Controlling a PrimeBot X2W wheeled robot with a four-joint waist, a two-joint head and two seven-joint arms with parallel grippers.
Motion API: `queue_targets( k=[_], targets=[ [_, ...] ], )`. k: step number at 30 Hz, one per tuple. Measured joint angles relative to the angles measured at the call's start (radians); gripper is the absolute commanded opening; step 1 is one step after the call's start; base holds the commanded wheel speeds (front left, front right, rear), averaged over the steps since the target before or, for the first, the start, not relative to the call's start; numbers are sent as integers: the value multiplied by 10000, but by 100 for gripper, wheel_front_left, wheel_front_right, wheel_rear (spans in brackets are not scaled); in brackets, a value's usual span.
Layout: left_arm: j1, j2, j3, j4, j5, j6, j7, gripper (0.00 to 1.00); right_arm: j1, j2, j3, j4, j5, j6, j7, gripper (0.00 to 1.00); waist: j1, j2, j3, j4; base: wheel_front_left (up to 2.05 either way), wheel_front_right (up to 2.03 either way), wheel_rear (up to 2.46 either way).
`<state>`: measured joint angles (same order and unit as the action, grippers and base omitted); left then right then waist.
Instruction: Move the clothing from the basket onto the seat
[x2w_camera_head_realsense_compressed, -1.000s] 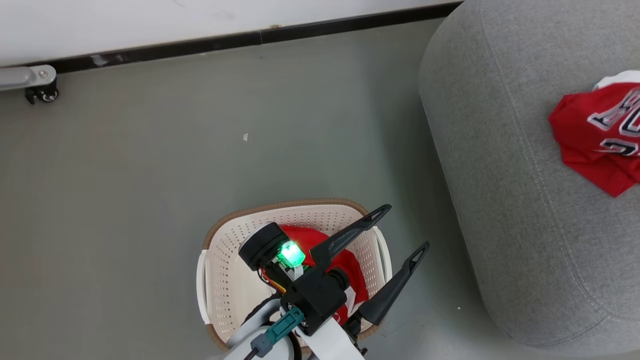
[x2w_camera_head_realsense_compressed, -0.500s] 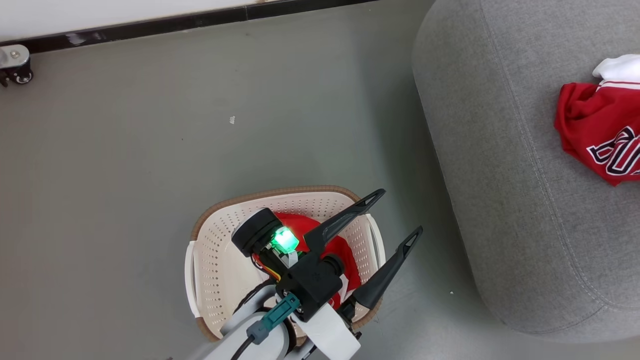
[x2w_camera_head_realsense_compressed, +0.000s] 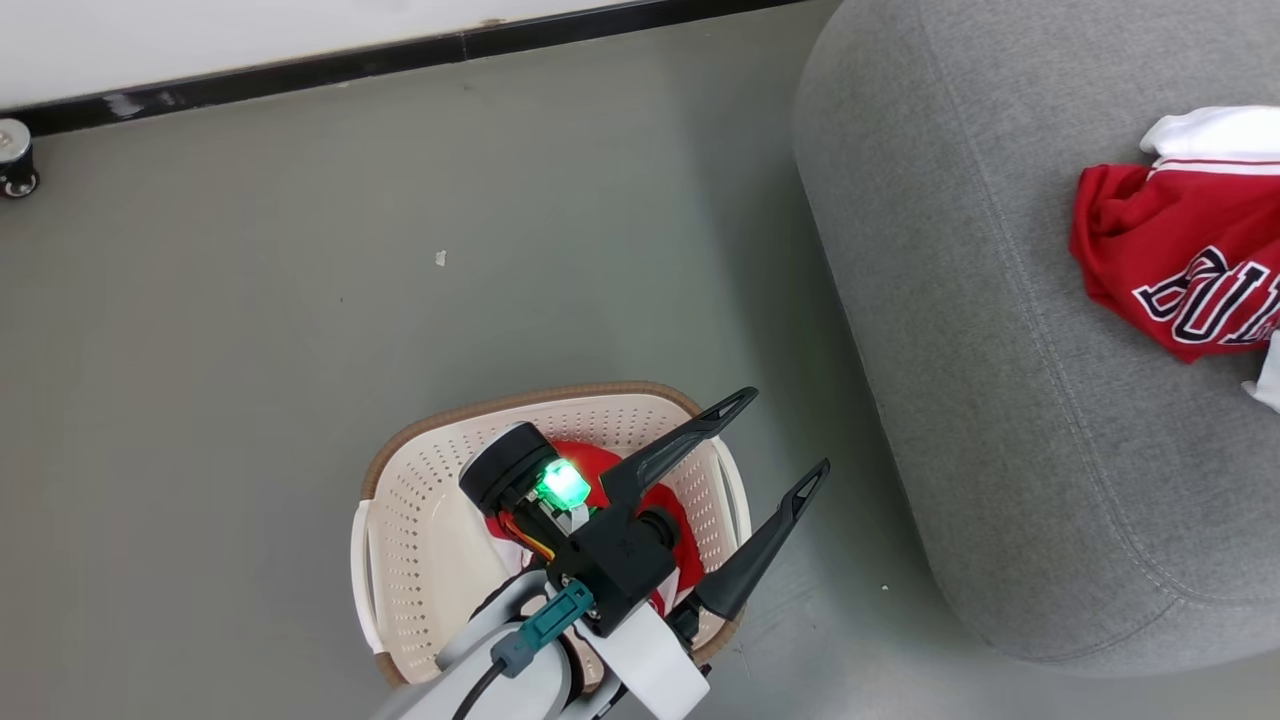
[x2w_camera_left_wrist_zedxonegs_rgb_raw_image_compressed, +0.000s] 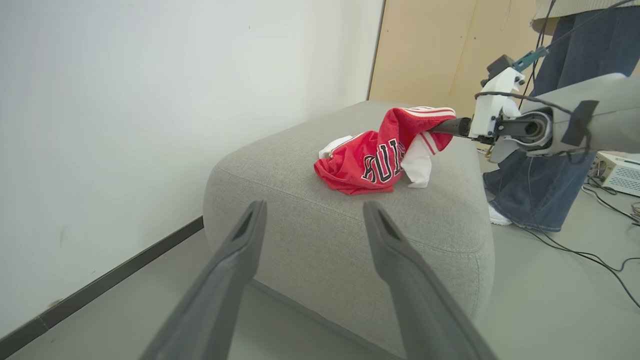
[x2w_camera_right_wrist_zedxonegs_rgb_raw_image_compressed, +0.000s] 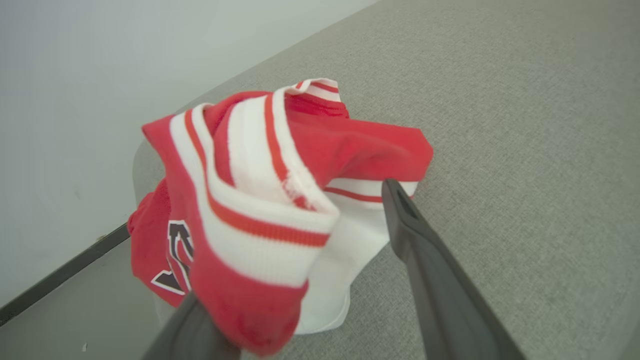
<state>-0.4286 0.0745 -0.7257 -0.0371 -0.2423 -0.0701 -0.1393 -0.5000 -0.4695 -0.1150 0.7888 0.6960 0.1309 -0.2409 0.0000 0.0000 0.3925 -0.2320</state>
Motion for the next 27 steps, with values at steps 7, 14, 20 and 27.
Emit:
queue_targets(
  k=[7, 14, 20, 27],
  targets=[
    [0, 2, 0, 176, -130, -33, -117, 100, 322, 61, 207, 2, -2, -2, -67, 100, 0, 0, -153, -235, 0, 0, 0],
    [4, 2, 31, 295, -213, -35, -211, 100, 905, 130, 800, -435, -17, -2, -67, 100, 0, 0, -344, -482, 0, 0, 0],
    [15, -4, 71, 401, -228, -33, -303, 100, 1299, 219, 1354, -786, 123, 0, -21, 100, 0, 0, -507, -697, 0, 0, 0],
    [54, -6, 111, 453, -293, -31, -393, 100, 1545, 121, 1824, -1325, 566, -2, 660, 100, 0, 0, -662, -919, 0, 0, 0]
  ],
)
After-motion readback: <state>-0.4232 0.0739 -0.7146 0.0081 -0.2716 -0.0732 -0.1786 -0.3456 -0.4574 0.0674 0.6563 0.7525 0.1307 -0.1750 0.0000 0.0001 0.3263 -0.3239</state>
